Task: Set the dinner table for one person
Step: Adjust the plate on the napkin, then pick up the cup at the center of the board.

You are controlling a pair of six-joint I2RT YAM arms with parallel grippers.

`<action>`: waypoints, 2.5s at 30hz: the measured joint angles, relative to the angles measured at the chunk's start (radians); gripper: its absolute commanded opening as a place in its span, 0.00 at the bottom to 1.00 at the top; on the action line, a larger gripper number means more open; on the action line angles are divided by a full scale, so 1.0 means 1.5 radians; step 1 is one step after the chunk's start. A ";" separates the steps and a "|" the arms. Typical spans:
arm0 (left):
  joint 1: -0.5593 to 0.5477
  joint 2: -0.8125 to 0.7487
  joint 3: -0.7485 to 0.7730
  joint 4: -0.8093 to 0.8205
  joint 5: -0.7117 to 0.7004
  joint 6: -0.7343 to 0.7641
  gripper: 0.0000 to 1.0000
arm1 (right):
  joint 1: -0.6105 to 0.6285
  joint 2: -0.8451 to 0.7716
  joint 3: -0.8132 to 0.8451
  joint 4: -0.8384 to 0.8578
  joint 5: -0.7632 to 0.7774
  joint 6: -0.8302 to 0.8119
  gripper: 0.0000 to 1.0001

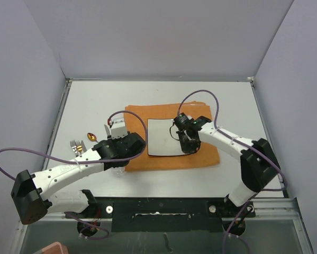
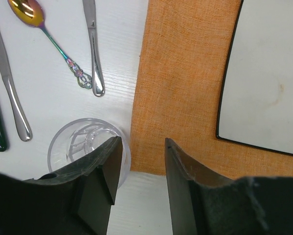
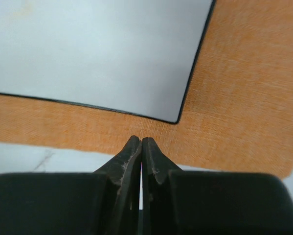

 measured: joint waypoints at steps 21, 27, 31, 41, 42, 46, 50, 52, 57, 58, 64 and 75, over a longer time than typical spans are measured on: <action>-0.039 -0.007 0.018 0.034 0.024 0.172 0.68 | -0.001 -0.541 -0.172 0.217 -0.005 -0.170 0.75; -0.046 -0.046 0.061 -0.110 -0.023 0.081 0.68 | -0.001 -0.575 -0.163 0.214 0.010 -0.195 0.67; -0.045 -0.041 0.099 -0.240 -0.044 -0.014 0.67 | -0.001 -0.565 -0.161 0.202 0.014 -0.193 0.62; -0.022 -0.043 0.076 -0.447 -0.016 -0.222 0.50 | -0.001 -0.557 -0.160 0.179 0.014 -0.174 0.58; -0.009 -0.053 0.063 -0.448 -0.009 -0.226 0.43 | -0.001 -0.556 -0.160 0.178 0.014 -0.172 0.58; 0.070 -0.127 -0.009 -0.416 0.038 -0.198 0.41 | -0.001 -0.556 -0.160 0.171 0.014 -0.167 0.58; 0.154 -0.184 -0.069 -0.337 0.100 -0.124 0.47 | -0.001 -0.559 -0.154 0.164 0.014 -0.164 0.58; 0.186 -0.186 -0.082 -0.294 0.133 -0.081 0.49 | -0.001 -0.563 -0.153 0.161 0.014 -0.164 0.58; 0.207 -0.159 -0.083 -0.178 0.193 0.018 0.54 | -0.001 -0.574 -0.147 0.153 0.018 -0.165 0.58; 0.209 -0.158 -0.084 -0.156 0.204 0.034 0.54 | -0.001 -0.577 -0.147 0.152 0.020 -0.165 0.58; 0.248 -0.170 -0.105 -0.043 0.257 0.095 0.54 | -0.001 -0.581 -0.147 0.139 0.030 -0.171 0.58; 0.280 -0.152 -0.114 -0.033 0.269 0.096 0.51 | -0.001 -0.582 -0.140 0.127 0.047 -0.192 0.58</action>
